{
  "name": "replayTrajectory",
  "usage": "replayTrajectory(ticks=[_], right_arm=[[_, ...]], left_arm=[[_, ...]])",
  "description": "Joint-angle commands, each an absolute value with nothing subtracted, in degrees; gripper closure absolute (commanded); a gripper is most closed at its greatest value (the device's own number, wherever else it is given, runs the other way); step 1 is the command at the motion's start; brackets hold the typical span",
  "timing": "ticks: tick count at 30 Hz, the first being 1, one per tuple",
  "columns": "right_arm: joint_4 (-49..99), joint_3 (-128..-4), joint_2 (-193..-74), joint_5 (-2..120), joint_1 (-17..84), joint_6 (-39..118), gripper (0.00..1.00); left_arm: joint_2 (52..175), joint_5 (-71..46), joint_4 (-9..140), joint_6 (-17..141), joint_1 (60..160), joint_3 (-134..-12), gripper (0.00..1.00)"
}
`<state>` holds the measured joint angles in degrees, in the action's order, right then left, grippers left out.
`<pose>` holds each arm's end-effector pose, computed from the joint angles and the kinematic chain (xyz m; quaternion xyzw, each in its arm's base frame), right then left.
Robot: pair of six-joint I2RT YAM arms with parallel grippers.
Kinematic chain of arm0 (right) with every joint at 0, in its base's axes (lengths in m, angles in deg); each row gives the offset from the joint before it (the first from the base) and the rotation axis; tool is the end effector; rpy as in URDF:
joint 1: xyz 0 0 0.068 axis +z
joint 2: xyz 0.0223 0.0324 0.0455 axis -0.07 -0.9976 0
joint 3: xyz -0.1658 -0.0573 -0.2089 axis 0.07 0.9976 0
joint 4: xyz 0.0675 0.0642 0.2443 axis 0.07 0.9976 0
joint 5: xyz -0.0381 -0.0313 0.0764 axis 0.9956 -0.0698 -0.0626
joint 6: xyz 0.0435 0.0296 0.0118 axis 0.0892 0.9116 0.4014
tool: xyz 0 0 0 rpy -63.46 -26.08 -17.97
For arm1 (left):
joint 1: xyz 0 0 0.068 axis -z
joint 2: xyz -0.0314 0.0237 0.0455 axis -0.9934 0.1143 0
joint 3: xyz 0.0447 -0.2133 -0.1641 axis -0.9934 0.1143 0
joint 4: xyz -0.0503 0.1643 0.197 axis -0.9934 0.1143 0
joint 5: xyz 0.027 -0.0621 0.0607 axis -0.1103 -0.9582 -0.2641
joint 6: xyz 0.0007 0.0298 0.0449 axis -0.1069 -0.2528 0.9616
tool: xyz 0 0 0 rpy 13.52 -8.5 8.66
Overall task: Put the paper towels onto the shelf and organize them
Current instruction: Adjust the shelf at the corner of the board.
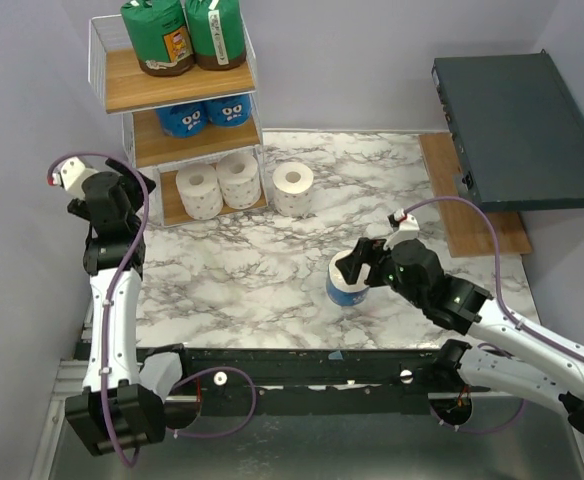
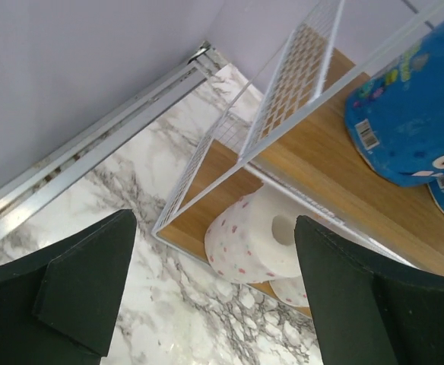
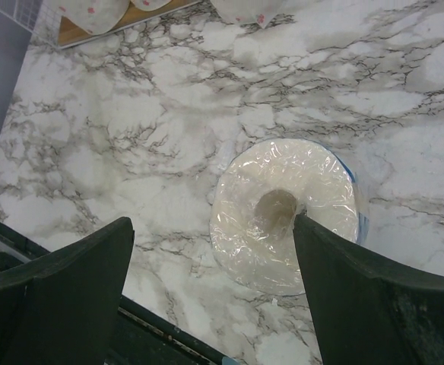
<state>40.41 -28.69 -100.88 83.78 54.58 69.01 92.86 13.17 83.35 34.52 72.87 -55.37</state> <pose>0.1315 0.1430 0.2787 -0.0236 0.8426 0.2658 0.4678 0.2096 0.0500 0.3598 -0.4118 0.6768 -0.0269 0.6097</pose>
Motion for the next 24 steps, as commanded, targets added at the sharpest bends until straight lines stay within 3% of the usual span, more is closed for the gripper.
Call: replayTrajectory(ticks=[1,11,24], right_arm=[[43.2,-29.8,-98.1,84.7,54.8,68.6,0.11],[43.8,-30.2,-97.7,85.6,54.7,66.9,0.11],[43.0,-29.7,-98.3,84.9,54.7,66.8,0.11]], left_arm=[[95.7,6.1,73.2,45.7,72.1,-58.1,0.11],[104.9,4.3,71.4,51.4,70.5,-64.9,0.20],[106.2,3.2,69.8,51.8,70.5,-65.0,0.54]])
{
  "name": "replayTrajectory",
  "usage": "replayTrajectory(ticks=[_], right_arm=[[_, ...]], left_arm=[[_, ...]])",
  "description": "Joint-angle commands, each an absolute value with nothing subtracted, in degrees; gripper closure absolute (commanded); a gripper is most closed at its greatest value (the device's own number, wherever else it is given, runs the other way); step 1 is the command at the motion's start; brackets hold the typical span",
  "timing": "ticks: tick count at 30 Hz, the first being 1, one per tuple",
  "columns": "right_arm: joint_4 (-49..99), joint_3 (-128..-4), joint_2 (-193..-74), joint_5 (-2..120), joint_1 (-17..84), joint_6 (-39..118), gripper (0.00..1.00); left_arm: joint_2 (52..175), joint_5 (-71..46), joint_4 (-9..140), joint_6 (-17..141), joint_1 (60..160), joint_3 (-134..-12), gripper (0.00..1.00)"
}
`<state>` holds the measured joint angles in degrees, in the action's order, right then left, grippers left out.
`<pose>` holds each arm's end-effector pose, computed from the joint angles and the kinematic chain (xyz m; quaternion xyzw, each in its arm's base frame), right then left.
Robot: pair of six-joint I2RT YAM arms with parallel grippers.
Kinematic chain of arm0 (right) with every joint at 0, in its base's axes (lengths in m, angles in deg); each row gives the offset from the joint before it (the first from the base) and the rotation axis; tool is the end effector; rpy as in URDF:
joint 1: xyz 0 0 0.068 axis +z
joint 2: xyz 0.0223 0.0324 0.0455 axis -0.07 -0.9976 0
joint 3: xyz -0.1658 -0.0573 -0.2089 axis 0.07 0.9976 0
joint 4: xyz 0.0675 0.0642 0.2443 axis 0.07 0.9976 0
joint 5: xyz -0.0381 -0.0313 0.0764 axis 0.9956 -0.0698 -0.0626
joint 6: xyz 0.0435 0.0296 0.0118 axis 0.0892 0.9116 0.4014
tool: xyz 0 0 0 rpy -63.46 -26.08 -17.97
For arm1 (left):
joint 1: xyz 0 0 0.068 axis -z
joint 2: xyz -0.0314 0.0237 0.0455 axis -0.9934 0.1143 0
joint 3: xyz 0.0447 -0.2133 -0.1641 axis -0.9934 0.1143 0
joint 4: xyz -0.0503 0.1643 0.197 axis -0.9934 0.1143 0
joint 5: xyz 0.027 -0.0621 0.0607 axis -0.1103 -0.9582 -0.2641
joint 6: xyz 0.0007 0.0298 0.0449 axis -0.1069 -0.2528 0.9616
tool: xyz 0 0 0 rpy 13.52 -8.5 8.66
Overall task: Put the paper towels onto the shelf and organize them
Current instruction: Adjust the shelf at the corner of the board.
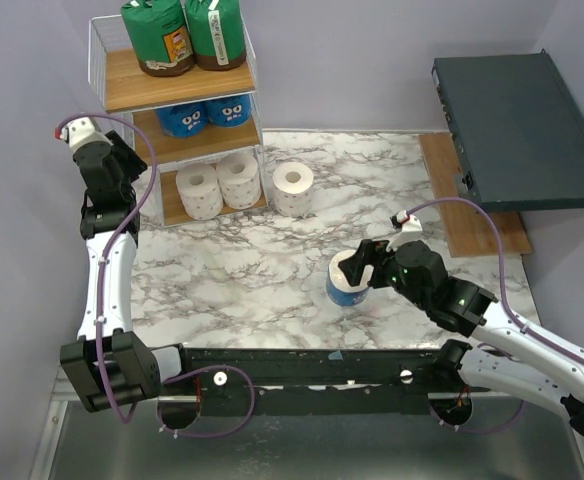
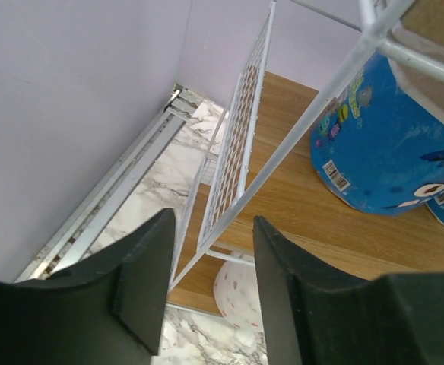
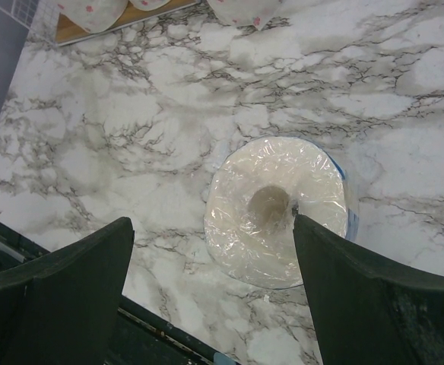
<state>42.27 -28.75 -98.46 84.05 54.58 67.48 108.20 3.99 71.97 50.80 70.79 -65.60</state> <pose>0.1262 0.1362 0.2831 -0.0325 0.8393 0.2614 0.4756 0.2777 0.0675 0.3821 -0.2740 0.7103 0.0010 0.6484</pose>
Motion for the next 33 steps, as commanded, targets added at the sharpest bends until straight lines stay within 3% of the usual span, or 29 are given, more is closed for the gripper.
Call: replayTrajectory(ticks=[1,5,12,20,31,32,33], right_arm=[[42.9,-29.7,-98.3,84.9,54.7,66.7,0.11],[43.1,-29.9,-98.0,84.8,54.8,66.9,0.11],[44.2,-29.7,-95.7,85.2,54.8,67.3,0.11],[44.8,-29.4,-94.5,85.5,54.7,67.5,0.11],[44.5,-29.0,-94.2,85.3,54.7,67.6,0.11],[44.5,-28.9,-94.2,85.3,54.7,67.7,0.11],[44.6,-29.0,-94.2,85.3,54.7,67.7,0.11]], left_arm=[[106.0,3.1,69.8,51.8,70.5,-64.9,0.58],[105.5,2.5,69.0,50.4,70.6,-64.0,0.72],[104.8,2.9,68.4,50.8,70.5,-62.9,0.75],[102.9,1.5,68.0,49.7,70.6,-61.5,1.00],[98.9,1.9,67.1,48.6,71.2,-58.2,1.00],[99.1,1.9,67.6,49.1,71.2,-58.8,0.90],[99.3,2.0,68.8,49.5,71.2,-59.6,0.70]])
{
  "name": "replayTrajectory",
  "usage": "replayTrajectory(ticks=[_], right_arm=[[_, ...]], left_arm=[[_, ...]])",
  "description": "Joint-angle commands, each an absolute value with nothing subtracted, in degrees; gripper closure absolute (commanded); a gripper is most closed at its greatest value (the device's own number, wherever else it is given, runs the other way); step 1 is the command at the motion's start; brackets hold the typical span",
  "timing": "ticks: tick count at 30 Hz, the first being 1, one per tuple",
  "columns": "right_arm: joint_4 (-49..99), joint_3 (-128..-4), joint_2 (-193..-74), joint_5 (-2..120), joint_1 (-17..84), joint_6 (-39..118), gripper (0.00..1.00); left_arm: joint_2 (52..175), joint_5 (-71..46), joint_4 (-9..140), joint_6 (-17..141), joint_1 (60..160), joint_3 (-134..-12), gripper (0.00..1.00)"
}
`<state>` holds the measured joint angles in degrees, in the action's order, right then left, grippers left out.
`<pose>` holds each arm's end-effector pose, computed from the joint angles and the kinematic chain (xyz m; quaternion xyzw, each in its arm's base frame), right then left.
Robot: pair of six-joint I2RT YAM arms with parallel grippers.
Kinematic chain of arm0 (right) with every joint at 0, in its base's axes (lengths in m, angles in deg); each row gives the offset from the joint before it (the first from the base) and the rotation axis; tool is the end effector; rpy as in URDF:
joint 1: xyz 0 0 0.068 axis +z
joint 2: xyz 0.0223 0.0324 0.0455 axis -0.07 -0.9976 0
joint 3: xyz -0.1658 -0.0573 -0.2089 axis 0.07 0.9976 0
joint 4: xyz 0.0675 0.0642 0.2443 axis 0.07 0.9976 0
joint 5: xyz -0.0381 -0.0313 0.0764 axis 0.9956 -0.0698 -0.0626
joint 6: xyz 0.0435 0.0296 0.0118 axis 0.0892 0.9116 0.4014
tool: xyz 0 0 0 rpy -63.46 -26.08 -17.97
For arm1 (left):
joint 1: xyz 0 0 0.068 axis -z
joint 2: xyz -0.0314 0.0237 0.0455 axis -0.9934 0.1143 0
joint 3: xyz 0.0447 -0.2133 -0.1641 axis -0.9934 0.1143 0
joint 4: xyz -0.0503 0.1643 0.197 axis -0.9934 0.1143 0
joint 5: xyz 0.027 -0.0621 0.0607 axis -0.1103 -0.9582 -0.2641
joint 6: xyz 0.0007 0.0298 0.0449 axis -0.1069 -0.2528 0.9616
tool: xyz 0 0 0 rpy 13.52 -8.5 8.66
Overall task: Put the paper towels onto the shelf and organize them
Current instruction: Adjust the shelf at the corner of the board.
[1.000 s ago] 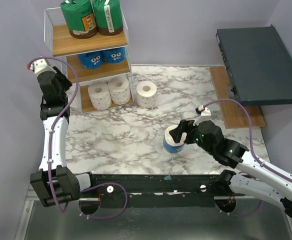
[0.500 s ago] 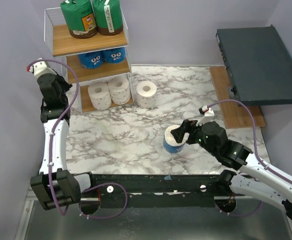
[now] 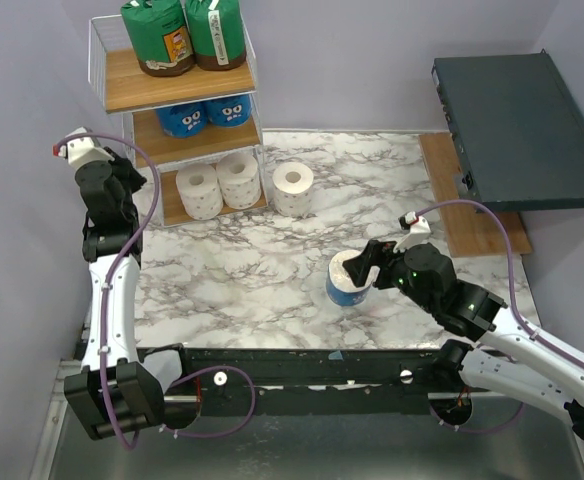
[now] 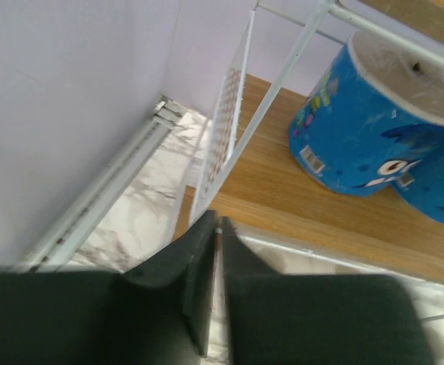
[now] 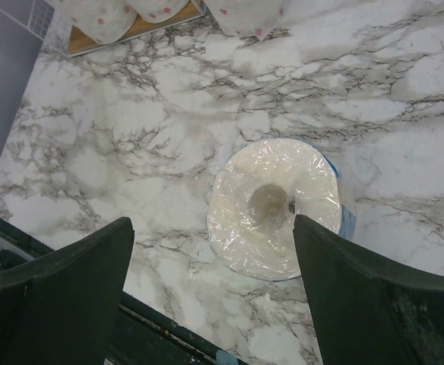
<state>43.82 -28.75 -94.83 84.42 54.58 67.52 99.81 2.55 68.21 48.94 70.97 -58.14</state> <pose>0.1185 0.1266 0.2906 -0.0268 0.8299 0.2708 0.4871 0.2442 0.0583 0.3790 -0.2701 0.6831 -0.0249 0.6781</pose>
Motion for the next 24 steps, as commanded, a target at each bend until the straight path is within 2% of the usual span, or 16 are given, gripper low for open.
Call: replayTrajectory(ticks=[1,2,4,10,12,15,18,20,24], right_arm=[[44.6,-28.9,-94.1,85.3,54.8,67.6,0.11],[44.6,-28.9,-94.1,85.4,54.7,67.7,0.11],[44.6,-28.8,-94.1,85.4,54.7,67.7,0.11],[44.8,-29.1,-94.6,85.7,54.7,67.5,0.11],[44.9,-29.1,-94.7,85.8,54.7,67.5,0.11],[45.0,-28.9,-94.8,85.7,54.7,67.5,0.11],[45.1,-28.7,-95.0,85.9,54.7,67.5,0.11],[45.0,-28.7,-95.2,86.0,54.7,67.5,0.11],[44.8,-28.9,-95.9,85.7,54.7,67.5,0.11]], left_arm=[[99.6,1.9,69.1,50.0,71.2,-60.2,0.53],[100.0,2.1,69.3,50.6,71.2,-60.8,0.39],[101.8,2.6,70.9,51.3,71.1,-63.0,0.31],[107.1,3.8,71.6,52.9,71.2,-66.5,0.32],[108.8,4.0,71.1,54.0,71.2,-67.3,0.35],[110.9,4.3,69.8,55.5,71.2,-67.9,0.47],[111.8,3.8,68.5,55.1,71.2,-67.6,0.72],[111.5,3.2,68.0,54.0,71.2,-66.9,0.81],[109.4,2.6,65.5,53.2,71.2,-64.8,0.91]])
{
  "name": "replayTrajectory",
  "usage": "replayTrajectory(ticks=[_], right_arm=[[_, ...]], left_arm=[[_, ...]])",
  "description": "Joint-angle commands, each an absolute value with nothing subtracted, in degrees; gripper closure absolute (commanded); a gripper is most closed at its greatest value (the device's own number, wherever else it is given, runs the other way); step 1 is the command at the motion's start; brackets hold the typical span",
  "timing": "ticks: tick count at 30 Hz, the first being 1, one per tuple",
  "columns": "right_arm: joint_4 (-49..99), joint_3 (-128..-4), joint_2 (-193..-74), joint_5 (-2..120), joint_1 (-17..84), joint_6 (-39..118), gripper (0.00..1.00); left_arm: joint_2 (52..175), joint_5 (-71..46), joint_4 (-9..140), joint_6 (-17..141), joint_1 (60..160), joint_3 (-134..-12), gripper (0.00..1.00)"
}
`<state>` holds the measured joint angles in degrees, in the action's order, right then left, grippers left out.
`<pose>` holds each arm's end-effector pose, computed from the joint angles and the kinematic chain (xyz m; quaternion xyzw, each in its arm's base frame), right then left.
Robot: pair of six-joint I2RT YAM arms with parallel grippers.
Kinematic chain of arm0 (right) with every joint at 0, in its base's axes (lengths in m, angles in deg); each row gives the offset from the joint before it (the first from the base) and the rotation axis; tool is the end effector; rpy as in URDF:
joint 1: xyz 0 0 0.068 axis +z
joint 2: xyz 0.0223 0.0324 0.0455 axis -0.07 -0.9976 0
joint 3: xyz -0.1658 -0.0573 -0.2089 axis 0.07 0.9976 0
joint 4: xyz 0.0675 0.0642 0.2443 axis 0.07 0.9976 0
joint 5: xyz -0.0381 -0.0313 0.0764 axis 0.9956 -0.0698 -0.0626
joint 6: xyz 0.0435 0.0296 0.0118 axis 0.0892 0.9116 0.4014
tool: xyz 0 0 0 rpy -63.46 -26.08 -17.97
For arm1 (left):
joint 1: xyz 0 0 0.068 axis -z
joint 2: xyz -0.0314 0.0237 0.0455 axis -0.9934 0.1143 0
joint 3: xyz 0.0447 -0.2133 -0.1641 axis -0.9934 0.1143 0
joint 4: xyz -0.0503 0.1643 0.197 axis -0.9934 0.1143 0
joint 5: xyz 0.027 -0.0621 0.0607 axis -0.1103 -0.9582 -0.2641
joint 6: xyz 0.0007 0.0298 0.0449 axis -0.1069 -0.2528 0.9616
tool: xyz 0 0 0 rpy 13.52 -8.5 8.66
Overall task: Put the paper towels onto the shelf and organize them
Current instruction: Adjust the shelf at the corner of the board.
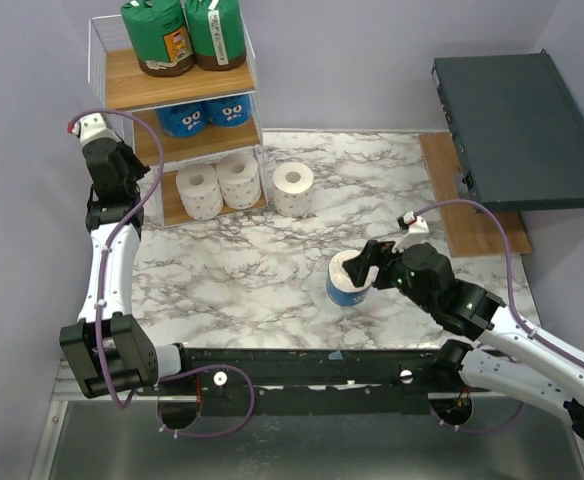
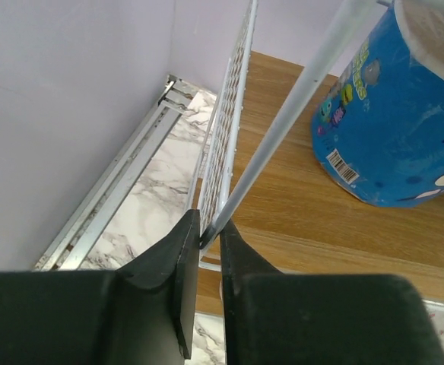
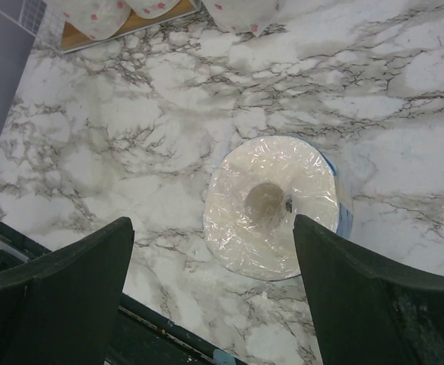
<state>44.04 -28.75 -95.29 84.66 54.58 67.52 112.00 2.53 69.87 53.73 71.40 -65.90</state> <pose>0.1194 0.1275 0.2890 -0.0268 0.8328 0.2656 0.4849 0.2963 0.0675 0.3696 -0.2457 0.7290 0.0055 0.6389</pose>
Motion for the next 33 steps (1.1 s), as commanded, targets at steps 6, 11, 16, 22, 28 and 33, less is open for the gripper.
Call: replayTrajectory(ticks=[6,11,16,22,28,33], right_arm=[[44.4,-28.9,-96.4,85.4,54.7,67.5,0.11],[44.0,-28.9,-96.5,85.3,54.7,67.5,0.11],[43.9,-29.1,-96.6,84.8,54.7,67.5,0.11],[43.7,-29.2,-96.6,84.4,54.7,67.8,0.11],[42.4,-29.2,-98.2,83.0,54.8,68.1,0.11],[41.4,-29.3,-98.9,82.2,54.8,68.3,0.11]], left_arm=[[105.7,3.3,65.8,51.2,71.2,-62.6,1.00],[101.6,4.0,66.8,47.8,71.3,-58.9,1.00],[99.6,4.9,70.0,46.3,71.6,-56.7,1.00],[96.4,5.9,74.3,42.0,73.0,-55.5,1.00],[93.9,8.8,79.1,38.1,75.8,-54.9,1.00],[92.3,9.7,82.1,35.6,76.9,-52.9,1.00]])
